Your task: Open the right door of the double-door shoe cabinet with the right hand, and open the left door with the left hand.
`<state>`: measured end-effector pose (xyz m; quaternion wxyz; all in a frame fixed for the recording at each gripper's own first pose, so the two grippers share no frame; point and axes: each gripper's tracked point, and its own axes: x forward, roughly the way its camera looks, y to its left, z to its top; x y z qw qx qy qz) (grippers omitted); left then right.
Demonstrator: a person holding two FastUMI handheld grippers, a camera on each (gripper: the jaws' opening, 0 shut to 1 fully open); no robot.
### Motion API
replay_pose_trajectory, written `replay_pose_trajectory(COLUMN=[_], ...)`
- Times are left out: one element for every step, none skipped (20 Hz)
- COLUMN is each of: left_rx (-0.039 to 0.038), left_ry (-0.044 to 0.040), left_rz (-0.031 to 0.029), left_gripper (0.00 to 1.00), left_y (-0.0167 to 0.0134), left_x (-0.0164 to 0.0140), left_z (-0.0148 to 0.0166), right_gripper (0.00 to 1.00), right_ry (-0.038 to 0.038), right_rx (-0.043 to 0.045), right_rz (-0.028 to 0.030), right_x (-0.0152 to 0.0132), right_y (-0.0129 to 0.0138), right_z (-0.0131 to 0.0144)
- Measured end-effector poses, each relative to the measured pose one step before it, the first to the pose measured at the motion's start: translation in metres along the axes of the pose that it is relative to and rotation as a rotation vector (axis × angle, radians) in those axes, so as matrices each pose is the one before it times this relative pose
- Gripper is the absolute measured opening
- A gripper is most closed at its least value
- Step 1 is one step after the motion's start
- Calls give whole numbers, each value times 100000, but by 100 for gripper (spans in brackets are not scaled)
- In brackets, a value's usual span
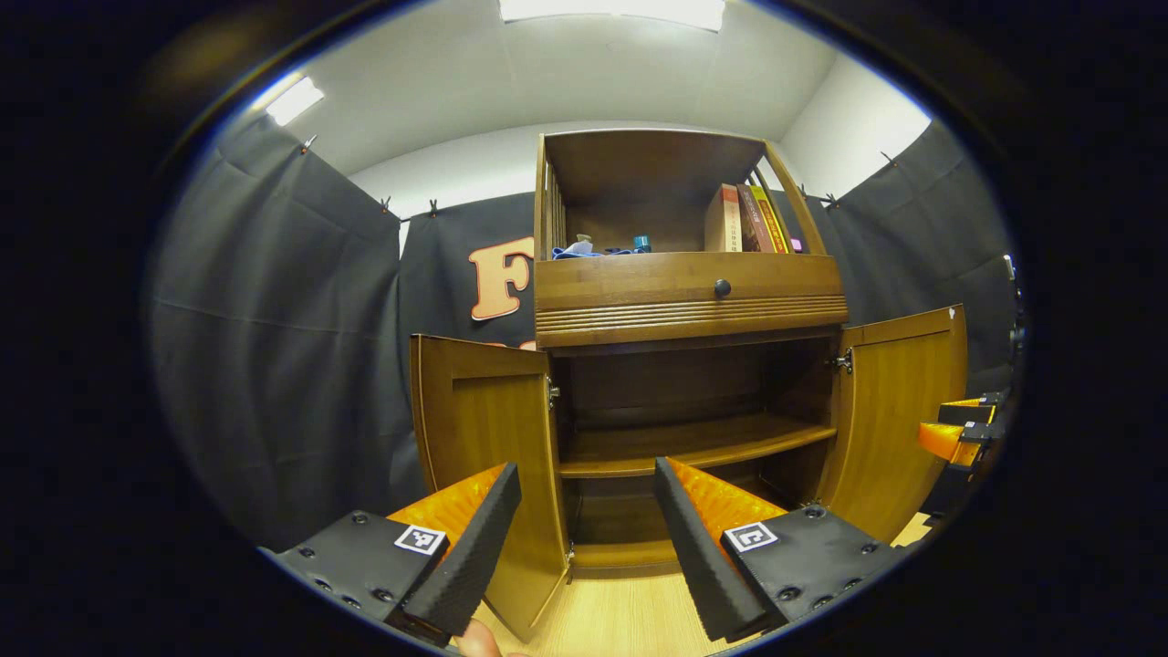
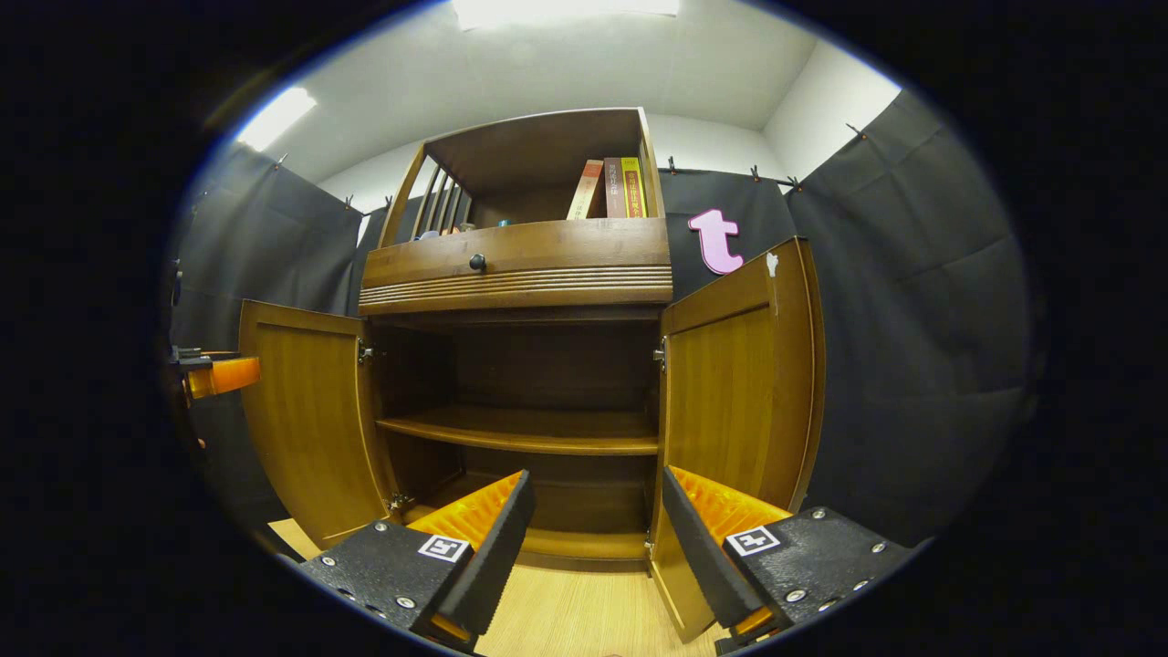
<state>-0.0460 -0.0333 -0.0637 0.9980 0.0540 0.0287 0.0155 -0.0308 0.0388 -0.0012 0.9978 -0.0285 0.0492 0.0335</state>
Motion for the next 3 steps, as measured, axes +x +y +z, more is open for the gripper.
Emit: replay_pose_trajectory(left_rx=[-402, -369, -370], left_ry=[-131, -260, -190], left_rz=[-492, -418, -74], left_gripper=[96, 96, 96], left_y=[-46, -155, -65], left_x=[-8, 30, 184], left_z=[-81, 110, 49], right_gripper=[87, 87, 87], right_ry=[112, -18, -82], right_rx=[84, 68, 144], right_rz=[-99, -217, -313], right_x=[42, 99, 156], right_y=[-38, -121, -90], right_z=[-98, -1, 8])
